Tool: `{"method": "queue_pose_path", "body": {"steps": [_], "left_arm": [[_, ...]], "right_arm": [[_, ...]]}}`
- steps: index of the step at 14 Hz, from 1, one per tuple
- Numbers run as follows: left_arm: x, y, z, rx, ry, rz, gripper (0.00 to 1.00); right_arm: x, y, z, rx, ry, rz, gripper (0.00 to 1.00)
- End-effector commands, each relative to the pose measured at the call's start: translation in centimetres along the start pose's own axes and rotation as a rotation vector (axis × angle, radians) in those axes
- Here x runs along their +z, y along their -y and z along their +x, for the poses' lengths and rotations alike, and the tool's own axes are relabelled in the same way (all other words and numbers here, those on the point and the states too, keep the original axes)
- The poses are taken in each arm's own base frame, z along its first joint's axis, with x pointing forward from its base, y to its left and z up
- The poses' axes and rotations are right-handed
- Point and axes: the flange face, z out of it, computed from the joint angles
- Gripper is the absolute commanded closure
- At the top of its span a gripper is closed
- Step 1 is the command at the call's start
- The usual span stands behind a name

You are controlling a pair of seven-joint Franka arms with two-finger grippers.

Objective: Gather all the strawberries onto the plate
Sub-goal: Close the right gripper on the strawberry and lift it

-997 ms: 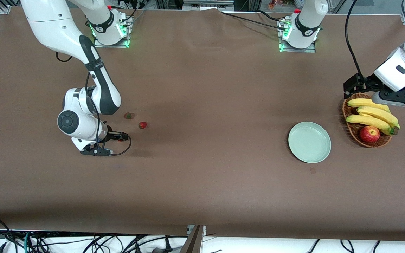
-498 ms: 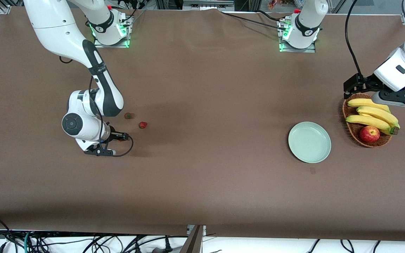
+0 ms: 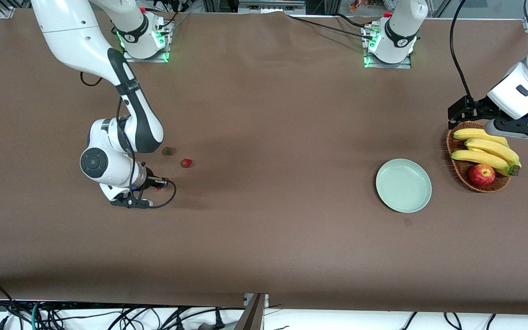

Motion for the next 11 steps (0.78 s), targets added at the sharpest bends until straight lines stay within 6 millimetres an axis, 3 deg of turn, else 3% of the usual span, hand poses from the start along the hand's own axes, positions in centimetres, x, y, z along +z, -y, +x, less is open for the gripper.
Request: {"method": "queue_pose_path", "body": {"steps": [1,5,9,11], "left_arm": [[-0.5,0.0,0.0,-0.006,-0.007,-0.013,0.0],[-0.5,0.0,0.0,-0.006,-0.007,-0.012,0.0],[-0.5,0.0,0.0,-0.006,-0.008,-0.013,0.0],[-0.5,0.0,0.0,-0.006,-0.008,-0.013,0.0]], "right_arm": [[-2.3,7.1,1.0,0.062,-0.02,0.039,0.87],[-1.8,18.1,-1.1,0.134,-0.071,0.082,0.86],[-0.2,29.1,-5.9,0.312,-0.11,0.219,0.82],[1.2,32.7,-8.1,0.354,-0.138,0.278,0.82]]}}
